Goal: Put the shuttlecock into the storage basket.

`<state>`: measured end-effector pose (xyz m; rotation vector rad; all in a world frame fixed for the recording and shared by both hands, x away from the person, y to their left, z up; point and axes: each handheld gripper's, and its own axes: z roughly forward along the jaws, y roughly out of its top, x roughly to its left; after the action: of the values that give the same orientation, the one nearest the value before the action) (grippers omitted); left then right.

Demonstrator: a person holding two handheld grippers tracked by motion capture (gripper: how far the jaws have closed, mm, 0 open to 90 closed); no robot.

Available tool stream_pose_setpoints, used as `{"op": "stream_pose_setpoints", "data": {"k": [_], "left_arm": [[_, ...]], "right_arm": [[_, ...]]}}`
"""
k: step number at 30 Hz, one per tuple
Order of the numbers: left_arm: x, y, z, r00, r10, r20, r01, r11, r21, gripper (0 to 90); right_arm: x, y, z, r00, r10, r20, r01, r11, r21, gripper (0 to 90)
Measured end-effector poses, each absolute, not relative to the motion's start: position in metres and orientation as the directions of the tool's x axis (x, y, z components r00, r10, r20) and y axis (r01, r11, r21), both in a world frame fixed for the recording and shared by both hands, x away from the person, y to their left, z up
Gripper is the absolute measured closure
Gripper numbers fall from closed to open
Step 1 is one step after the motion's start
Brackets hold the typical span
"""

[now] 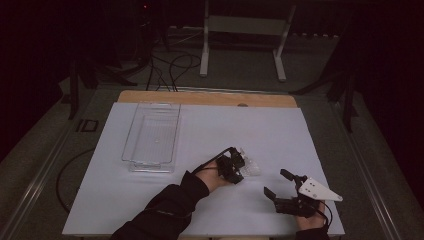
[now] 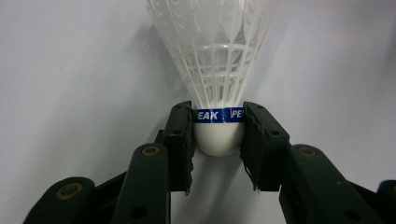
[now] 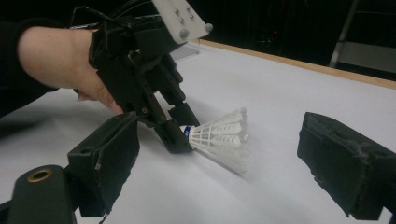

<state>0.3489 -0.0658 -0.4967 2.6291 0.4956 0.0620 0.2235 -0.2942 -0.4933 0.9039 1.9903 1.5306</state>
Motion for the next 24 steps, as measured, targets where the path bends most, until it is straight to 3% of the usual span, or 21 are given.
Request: {"op": "stream_pose_setpoints", "data": {"k": [4, 16, 24], "left_arm": [[0.355, -0.066, -0.496, 0.932, 0.353, -0.087, 0.354, -0.830, 0.431, 65.5], [0.362, -0.057, -0.485, 0.942, 0.313, -0.119, 0.334, -0.848, 0.412, 65.9], [0.358, -0.043, -0.472, 0.955, 0.286, -0.082, 0.294, -0.866, 0.406, 65.9]], "right_arm": [[0.223, -0.295, -0.493, -0.673, 0.739, 0.029, 0.216, 0.159, 0.963, 12.3], [0.223, -0.295, -0.493, -0.671, 0.741, 0.029, 0.216, 0.158, 0.963, 12.3], [0.224, -0.295, -0.494, -0.670, 0.742, 0.027, 0.216, 0.160, 0.963, 12.4]]}}
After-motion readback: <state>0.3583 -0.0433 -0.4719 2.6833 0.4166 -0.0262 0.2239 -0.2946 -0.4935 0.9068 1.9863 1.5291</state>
